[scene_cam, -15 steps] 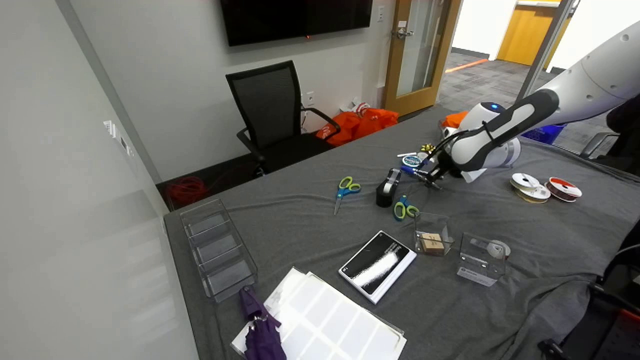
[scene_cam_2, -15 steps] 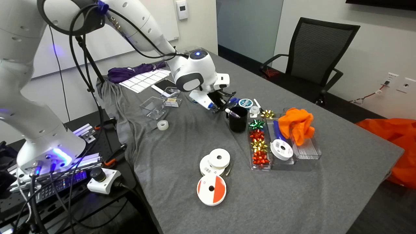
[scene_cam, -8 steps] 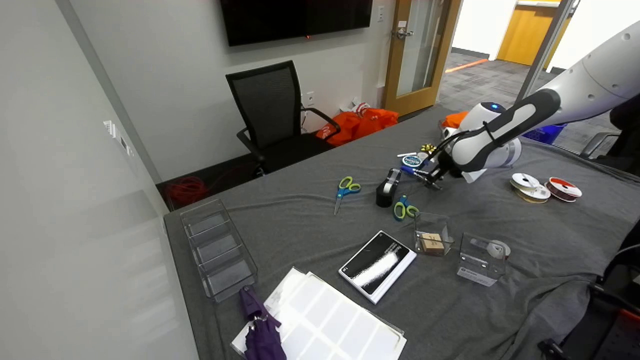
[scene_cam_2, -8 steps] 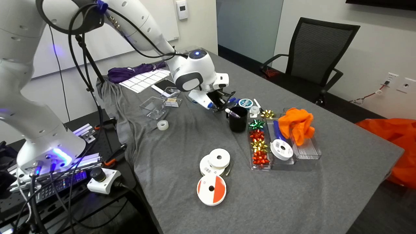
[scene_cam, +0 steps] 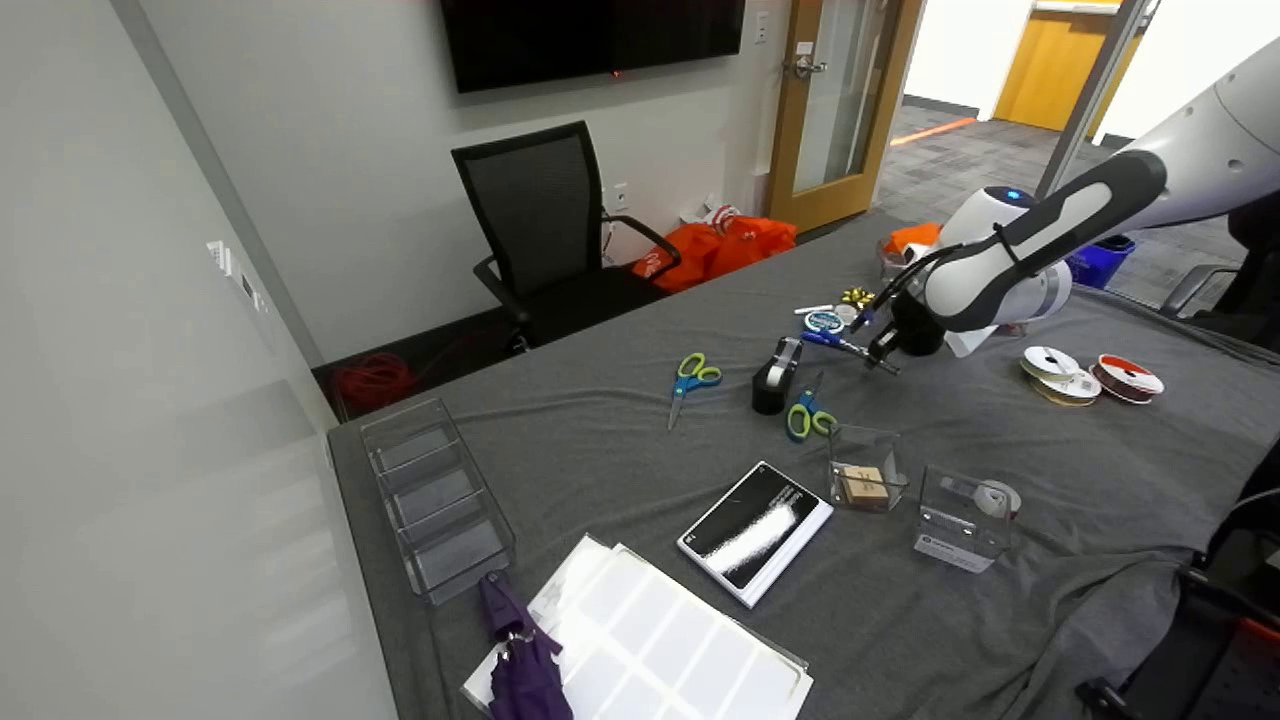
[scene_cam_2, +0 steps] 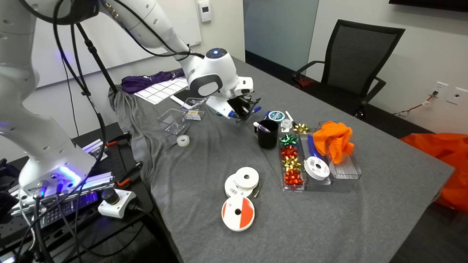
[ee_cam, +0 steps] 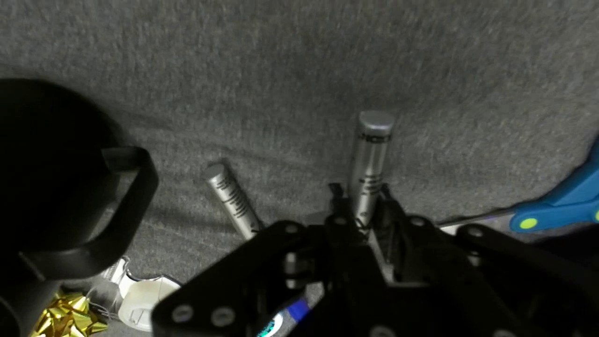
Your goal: Put the marker into the clear box
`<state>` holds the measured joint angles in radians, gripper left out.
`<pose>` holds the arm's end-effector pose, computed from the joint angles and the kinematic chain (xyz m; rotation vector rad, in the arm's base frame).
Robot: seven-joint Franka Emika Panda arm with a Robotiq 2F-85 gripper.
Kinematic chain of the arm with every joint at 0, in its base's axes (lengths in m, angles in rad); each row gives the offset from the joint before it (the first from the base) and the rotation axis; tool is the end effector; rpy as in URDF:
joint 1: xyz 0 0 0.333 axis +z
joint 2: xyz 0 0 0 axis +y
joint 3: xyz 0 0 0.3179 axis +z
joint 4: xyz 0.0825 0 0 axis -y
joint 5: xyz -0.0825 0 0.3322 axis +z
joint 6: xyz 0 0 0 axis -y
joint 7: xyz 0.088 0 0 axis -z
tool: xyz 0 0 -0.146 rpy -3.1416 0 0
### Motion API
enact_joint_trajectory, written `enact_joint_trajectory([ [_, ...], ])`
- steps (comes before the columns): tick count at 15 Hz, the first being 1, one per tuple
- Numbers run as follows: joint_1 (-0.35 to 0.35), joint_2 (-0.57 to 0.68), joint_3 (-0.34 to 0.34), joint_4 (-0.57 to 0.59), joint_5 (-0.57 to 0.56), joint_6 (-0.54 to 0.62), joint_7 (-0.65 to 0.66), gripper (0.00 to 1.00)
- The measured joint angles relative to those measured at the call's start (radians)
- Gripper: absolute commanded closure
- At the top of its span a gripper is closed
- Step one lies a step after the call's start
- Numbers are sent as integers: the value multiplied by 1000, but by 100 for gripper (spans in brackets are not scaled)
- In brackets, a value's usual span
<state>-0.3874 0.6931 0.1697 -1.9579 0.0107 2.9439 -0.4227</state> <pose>0.6077 -0.1407 0.1617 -3.0892 -0.2163 -0.4982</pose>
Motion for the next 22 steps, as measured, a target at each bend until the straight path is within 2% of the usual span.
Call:
enact_joint_trajectory([
  [4, -6, -61, 2, -49, 0, -45, -7, 96],
  [7, -11, -109, 2, -75, 2, -143, -28, 96],
  [10, -12, -169, 0, -86, 10, -322, -61, 96],
  [13, 11, -240, -28, -78, 10, -559, -64, 96],
  [14, 30, -261, -46, -72, 10, -624, -55, 83],
  [17, 69, -294, -80, -62, 11, -665, -38, 83],
  [20, 75, -292, -85, -62, 11, -665, -36, 83],
  [21, 75, -292, -86, -62, 11, -665, -36, 96],
  [22, 75, -292, -86, -62, 11, -665, -36, 96],
])
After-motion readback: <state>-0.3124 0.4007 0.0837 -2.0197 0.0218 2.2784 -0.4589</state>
